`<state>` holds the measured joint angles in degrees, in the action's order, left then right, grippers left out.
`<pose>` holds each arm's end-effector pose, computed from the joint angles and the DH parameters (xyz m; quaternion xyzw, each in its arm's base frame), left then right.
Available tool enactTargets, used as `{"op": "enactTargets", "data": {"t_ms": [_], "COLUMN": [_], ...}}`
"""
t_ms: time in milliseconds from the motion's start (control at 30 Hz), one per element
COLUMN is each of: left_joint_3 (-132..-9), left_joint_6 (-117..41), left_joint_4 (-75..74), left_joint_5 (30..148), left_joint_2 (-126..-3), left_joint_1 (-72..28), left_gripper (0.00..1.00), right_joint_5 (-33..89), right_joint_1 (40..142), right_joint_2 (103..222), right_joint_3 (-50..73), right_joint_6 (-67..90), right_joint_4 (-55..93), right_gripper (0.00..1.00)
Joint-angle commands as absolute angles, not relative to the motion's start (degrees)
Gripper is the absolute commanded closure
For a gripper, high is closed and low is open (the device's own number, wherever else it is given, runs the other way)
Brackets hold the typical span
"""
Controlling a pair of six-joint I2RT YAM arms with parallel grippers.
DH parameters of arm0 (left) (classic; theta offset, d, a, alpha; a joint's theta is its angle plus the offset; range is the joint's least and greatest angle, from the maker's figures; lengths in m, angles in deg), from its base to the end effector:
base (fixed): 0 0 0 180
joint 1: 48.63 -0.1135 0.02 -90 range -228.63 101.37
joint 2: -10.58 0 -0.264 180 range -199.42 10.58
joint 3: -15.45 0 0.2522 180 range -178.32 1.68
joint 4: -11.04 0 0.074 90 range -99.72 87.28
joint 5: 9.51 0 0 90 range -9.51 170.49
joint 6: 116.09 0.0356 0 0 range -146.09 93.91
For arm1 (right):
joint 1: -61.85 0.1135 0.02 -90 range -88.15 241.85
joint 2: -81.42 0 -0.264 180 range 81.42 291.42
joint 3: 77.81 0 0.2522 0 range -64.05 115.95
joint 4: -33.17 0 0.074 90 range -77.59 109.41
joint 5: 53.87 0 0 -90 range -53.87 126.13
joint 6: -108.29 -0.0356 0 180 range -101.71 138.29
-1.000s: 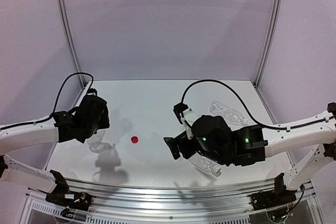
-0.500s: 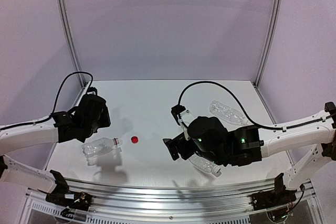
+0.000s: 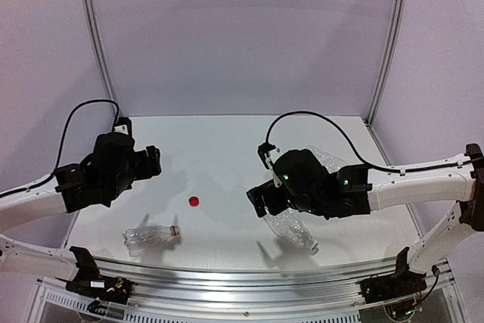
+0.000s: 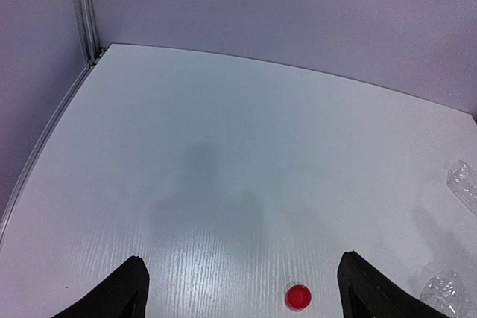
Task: Unscrew the bottle caps
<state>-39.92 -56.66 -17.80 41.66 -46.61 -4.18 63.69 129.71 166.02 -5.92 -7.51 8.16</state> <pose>0.1702 -0.1357 0.2755 -0.0643 0.8334 -0.0552 0.5462 0.1376 0.2945 0.2563 -0.2149 0.8515 0.1658 0.4487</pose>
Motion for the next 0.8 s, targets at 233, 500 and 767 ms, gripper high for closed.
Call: {"op": "enactTargets", "data": {"t_ms": [233,500,767], "left_joint_3": [-40.37,-40.18,-40.24], "left_joint_6": [-54.53,-53.96,-53.44], "left_joint_4": [-20.61,-21.4,-21.41], "left_joint_5": [45.39,47.65,49.02], "left_joint_2": [-41.38,-36.86,-35.35], "left_joint_1": [-1.96,-0.99,-0.66], "left_gripper": [0.13,0.12,0.13], "right_joint_5": [51.58,41.18,39.55], "right_joint_1": [122.62,118.53,118.46], "right_joint_2": [167.05,164.6,167.92], "right_joint_3": [-8.34,-20.4,-20.31], "right_joint_6": [-11.95,-13.13,-12.22], "right_joint_4": [-5.99,-0.51,-0.94], "right_gripper": [0.01,0.01,0.01]}}
